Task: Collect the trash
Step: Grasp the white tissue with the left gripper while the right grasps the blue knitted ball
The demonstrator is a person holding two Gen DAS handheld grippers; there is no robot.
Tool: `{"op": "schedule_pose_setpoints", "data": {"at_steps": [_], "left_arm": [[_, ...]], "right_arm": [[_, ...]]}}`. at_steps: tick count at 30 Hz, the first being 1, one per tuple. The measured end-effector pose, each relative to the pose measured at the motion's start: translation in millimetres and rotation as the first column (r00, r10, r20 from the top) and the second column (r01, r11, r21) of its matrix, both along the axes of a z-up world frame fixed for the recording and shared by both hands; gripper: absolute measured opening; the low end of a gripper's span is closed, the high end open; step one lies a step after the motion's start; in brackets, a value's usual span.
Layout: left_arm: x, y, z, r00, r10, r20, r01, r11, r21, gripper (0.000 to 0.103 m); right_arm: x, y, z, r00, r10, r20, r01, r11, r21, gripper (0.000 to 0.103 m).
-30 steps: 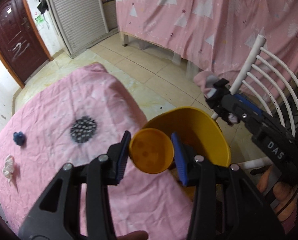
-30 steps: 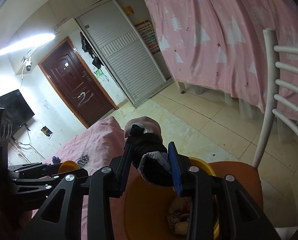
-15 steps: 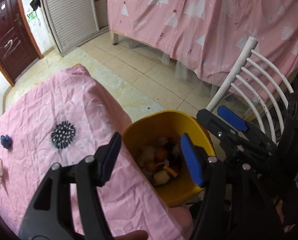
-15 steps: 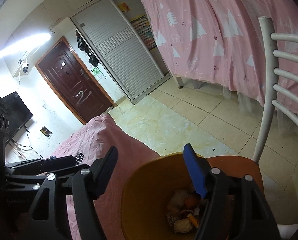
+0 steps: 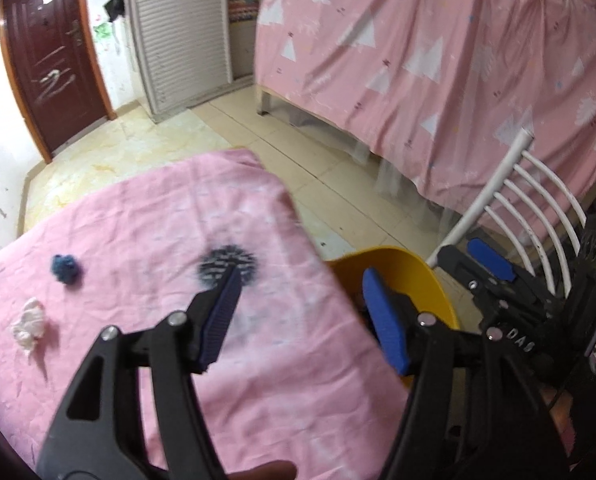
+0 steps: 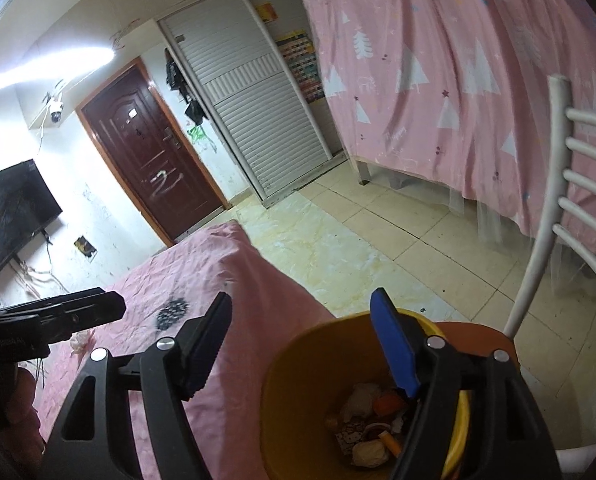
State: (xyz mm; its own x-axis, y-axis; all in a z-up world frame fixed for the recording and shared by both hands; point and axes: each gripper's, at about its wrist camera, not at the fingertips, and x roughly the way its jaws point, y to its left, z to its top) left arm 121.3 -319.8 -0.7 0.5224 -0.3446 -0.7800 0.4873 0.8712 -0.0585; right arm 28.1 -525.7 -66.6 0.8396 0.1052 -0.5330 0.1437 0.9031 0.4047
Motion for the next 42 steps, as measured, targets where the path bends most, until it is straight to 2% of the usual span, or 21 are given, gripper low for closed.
{"op": "schedule_pose_setpoints", "data": {"at_steps": [9,21,33,42], "left_arm": [[17,74,5,0.993,0.114,0.024,-0.114,0.993,-0.028,0.062],[46,172,-6,0.961,0.277,0.023,-0.276,0.96,-0.039,0.062],[65,236,-28,0.93,0.366,-0.027,-0.367,0.929,-0.046,0.062],[79,282,-46,0.898,0.432,-0.081,-0.436,0.899,-0.041,0.062]], "right_arm": [[42,66,22,0.993,0.115,-0.005,-0.116,0.991,-0.067,0.069],[93,158,27,0.968,0.243,-0.059,-0.249,0.96,-0.129,0.07],[130,233,22,0.934,0.339,-0.112,-0.354,0.919,-0.175,0.072],[157,280,13,0.905,0.396,-0.152,-0.42,0.886,-0.195,0.074]]}}
